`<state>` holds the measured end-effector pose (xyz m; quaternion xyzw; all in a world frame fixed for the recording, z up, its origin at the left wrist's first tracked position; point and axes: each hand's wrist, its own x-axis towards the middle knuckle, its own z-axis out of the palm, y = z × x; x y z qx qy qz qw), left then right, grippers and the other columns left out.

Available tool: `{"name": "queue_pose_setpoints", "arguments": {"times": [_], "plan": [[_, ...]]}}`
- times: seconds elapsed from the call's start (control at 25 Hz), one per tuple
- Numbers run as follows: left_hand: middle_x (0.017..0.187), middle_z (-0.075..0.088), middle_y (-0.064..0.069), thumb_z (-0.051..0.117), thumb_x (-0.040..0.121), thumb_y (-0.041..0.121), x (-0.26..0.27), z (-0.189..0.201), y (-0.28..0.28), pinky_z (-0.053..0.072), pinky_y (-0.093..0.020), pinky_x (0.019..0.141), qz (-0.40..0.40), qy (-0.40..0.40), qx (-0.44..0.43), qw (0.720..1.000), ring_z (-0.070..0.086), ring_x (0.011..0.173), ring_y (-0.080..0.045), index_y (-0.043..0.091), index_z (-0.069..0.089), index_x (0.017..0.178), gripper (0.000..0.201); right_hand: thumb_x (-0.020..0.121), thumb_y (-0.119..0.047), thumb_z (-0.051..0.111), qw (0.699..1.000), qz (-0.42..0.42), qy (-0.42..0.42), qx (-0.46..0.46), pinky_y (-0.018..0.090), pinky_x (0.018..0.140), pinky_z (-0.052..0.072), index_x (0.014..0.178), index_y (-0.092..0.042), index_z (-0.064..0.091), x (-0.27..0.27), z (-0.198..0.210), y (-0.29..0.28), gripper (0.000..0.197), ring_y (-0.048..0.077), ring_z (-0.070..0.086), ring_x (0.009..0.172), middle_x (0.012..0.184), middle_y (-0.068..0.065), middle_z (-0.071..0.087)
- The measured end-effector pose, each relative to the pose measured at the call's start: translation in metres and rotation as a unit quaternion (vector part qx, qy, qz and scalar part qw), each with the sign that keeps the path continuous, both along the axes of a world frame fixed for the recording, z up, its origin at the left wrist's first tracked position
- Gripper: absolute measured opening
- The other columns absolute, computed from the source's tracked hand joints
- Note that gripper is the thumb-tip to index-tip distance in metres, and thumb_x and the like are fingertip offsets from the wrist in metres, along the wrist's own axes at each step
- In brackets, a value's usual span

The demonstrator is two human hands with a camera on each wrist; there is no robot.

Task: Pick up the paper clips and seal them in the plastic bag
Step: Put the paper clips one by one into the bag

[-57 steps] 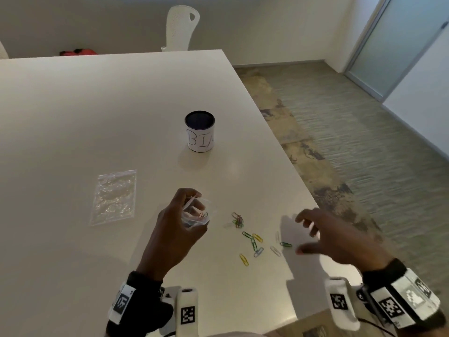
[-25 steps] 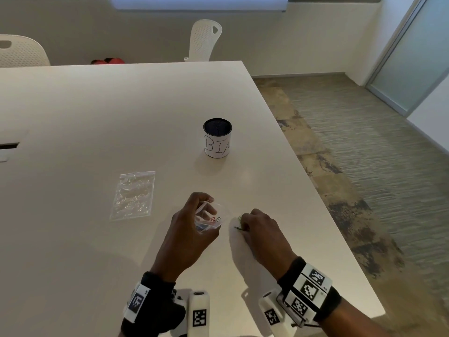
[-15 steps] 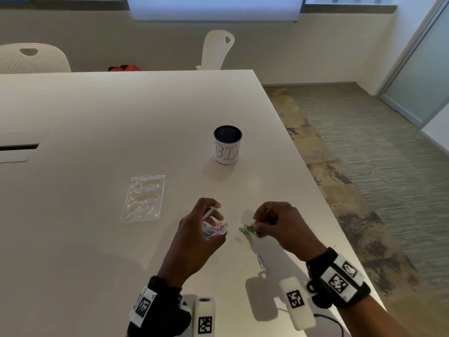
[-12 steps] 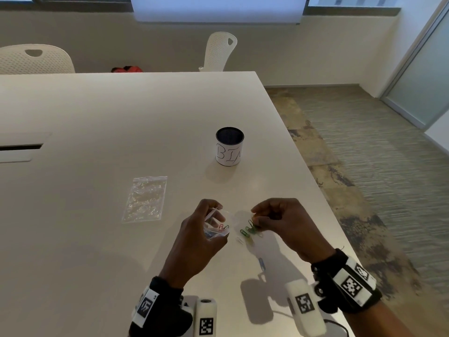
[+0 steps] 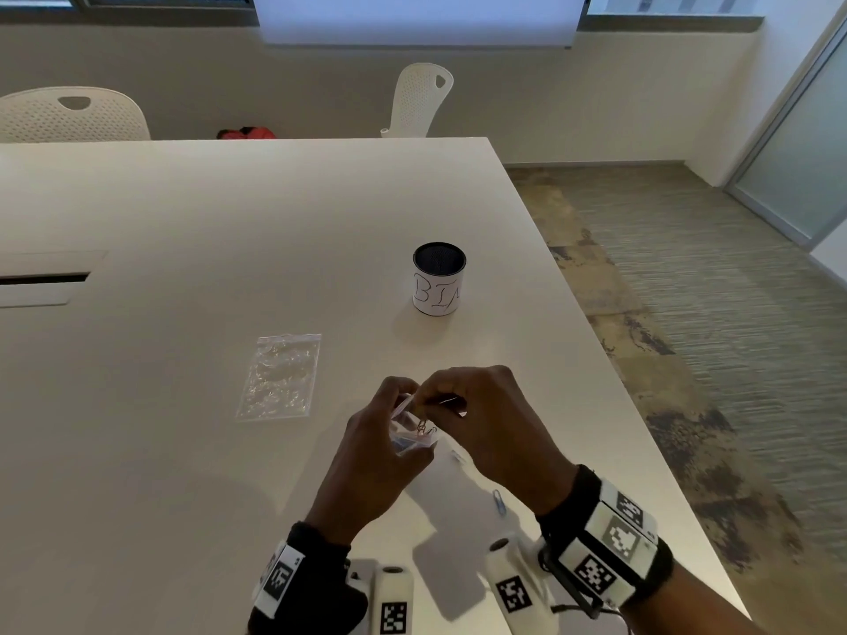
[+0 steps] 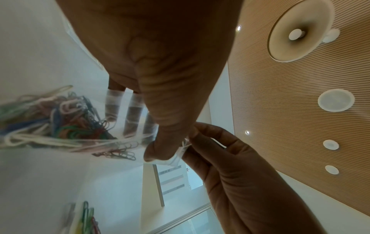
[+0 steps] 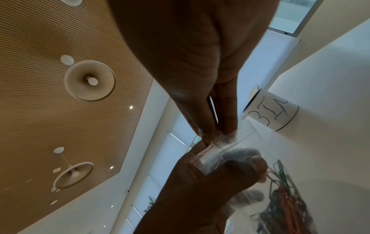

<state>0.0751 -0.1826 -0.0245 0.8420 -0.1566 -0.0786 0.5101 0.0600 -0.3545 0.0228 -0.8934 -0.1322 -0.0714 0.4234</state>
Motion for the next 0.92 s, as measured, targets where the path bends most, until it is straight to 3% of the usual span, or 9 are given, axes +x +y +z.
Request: {"name": "queue_pose_setpoints", "arguments": {"times": [0.2, 0.32, 0.4, 0.48, 0.56, 0.64, 0.76, 0.92], "plan": [[0.105, 0.067, 0.014, 0.083, 0.084, 0.016, 0.002, -0.002, 0.002, 0.057, -0.012, 0.073, -0.012, -0.01, 0.002, 1.0, 0.067, 0.096, -0.006, 0.03, 0.051, 0.121, 0.051, 0.089, -0.01, 0.078, 0.999, -0.044, -0.02, 0.001, 0.013, 0.077, 0.059, 0.095, -0.015, 0.08, 0.003, 0.006, -0.021, 0.007, 0.003, 0.074, 0.077, 0.086, -0.006, 0.079], [0.103, 0.068, 0.013, 0.082, 0.083, 0.013, 0.002, -0.002, 0.003, 0.058, -0.015, 0.072, -0.006, -0.011, -0.012, 1.0, 0.067, 0.094, -0.008, 0.03, 0.053, 0.12, 0.05, 0.088, -0.011, 0.079, 0.995, -0.093, 0.024, -0.017, 0.01, 0.074, 0.056, 0.093, -0.017, 0.078, 0.005, -0.003, -0.049, 0.008, 0.002, 0.072, 0.076, 0.084, -0.008, 0.076], [0.102, 0.069, 0.014, 0.081, 0.083, 0.013, 0.001, -0.002, 0.003, 0.059, -0.017, 0.072, -0.006, -0.016, -0.011, 1.0, 0.066, 0.094, -0.008, 0.03, 0.053, 0.12, 0.05, 0.087, -0.016, 0.081, 0.989, -0.102, 0.084, -0.064, 0.018, 0.076, 0.058, 0.099, -0.02, 0.075, 0.004, -0.015, -0.067, 0.014, 0.004, 0.07, 0.082, 0.094, -0.007, 0.074], [0.102, 0.069, 0.014, 0.081, 0.083, 0.014, 0.002, -0.003, 0.004, 0.06, -0.019, 0.073, -0.007, -0.017, -0.009, 1.0, 0.066, 0.095, -0.008, 0.031, 0.053, 0.12, 0.05, 0.081, -0.029, 0.086, 0.973, -0.076, 0.167, -0.143, 0.031, 0.085, 0.061, 0.122, -0.022, 0.067, 0.002, -0.027, -0.079, 0.045, 0.006, 0.066, 0.097, 0.119, -0.004, 0.068], [0.102, 0.069, 0.015, 0.082, 0.083, 0.014, 0.003, -0.003, 0.004, 0.06, -0.02, 0.074, -0.009, -0.017, -0.009, 1.0, 0.066, 0.095, -0.007, 0.031, 0.053, 0.121, 0.051, 0.072, -0.042, 0.089, 0.945, -0.046, 0.242, -0.215, 0.037, 0.099, 0.056, 0.145, -0.025, 0.049, -0.003, -0.037, -0.081, 0.084, 0.013, 0.058, 0.117, 0.141, -0.005, 0.052], [0.102, 0.069, 0.014, 0.082, 0.082, 0.013, 0.003, -0.003, 0.003, 0.06, -0.02, 0.074, -0.01, -0.018, -0.009, 1.0, 0.066, 0.096, -0.007, 0.03, 0.053, 0.121, 0.051, 0.067, -0.052, 0.089, 0.931, -0.037, 0.268, -0.244, 0.039, 0.105, 0.053, 0.153, -0.026, 0.036, -0.008, -0.045, -0.074, 0.104, 0.017, 0.051, 0.126, 0.146, -0.002, 0.042], [0.102, 0.069, 0.014, 0.082, 0.083, 0.013, 0.003, -0.004, 0.003, 0.06, -0.019, 0.074, -0.009, -0.018, -0.009, 1.0, 0.066, 0.096, -0.007, 0.031, 0.053, 0.121, 0.052, 0.068, -0.06, 0.085, 0.938, -0.06, 0.247, -0.234, 0.036, 0.104, 0.053, 0.148, -0.025, 0.04, -0.012, -0.058, -0.056, 0.097, 0.019, 0.052, 0.124, 0.137, 0.001, 0.044], [0.103, 0.069, 0.015, 0.083, 0.082, 0.013, 0.003, -0.005, 0.003, 0.06, -0.019, 0.074, -0.006, -0.022, 0.001, 1.0, 0.066, 0.097, -0.006, 0.03, 0.053, 0.123, 0.053, 0.082, -0.047, 0.08, 0.943, -0.104, 0.207, -0.24, 0.034, 0.098, 0.053, 0.126, -0.021, 0.055, -0.007, -0.069, -0.03, 0.057, 0.023, 0.056, 0.114, 0.122, 0.004, 0.049]]}}
